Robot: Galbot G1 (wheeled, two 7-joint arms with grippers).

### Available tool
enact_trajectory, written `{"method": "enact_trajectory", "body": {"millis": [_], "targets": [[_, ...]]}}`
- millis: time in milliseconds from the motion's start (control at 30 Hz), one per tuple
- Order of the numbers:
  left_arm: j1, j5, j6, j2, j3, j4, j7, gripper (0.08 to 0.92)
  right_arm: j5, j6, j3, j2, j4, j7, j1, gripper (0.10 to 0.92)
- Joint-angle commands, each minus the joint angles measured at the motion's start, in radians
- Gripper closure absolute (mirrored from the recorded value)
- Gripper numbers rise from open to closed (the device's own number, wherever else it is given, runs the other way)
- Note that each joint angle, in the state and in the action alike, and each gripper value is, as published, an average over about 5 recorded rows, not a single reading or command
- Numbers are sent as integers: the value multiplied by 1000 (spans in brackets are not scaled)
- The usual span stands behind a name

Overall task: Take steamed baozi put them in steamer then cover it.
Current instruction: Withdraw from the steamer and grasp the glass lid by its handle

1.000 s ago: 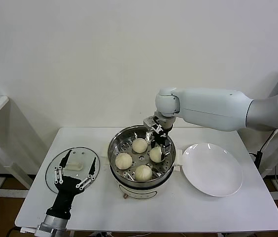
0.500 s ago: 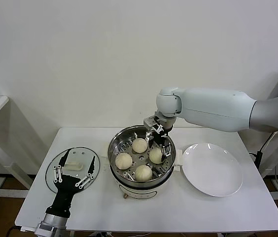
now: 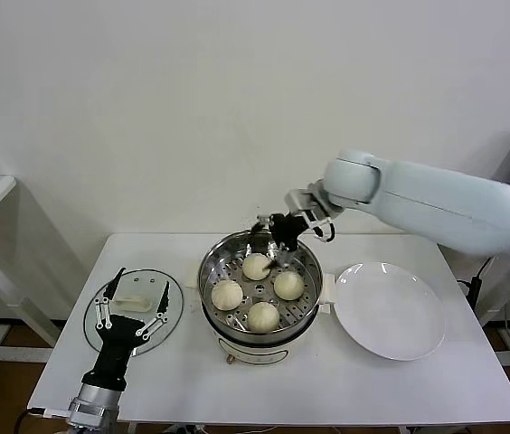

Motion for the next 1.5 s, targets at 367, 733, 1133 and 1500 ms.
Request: {"method": "enact_trajectory", "body": {"millis": [367,733,1133,1500], "targets": [[-80,429,130,31,-10,94,-145,177,-158,303,1307,-70,72,1015,-1256,203],[-101,797,143,82,-107,300,-86,177,-275,372,1637,205,63,960,-1643,203],[-180,1077,49,81,-119,584,-178,177,-323,401,1687,324,82,923,-1768,203],[-286,1186,-25,68,-102,720,-279,177,-357,395,1676,352,80,912,-1772,203]]}}
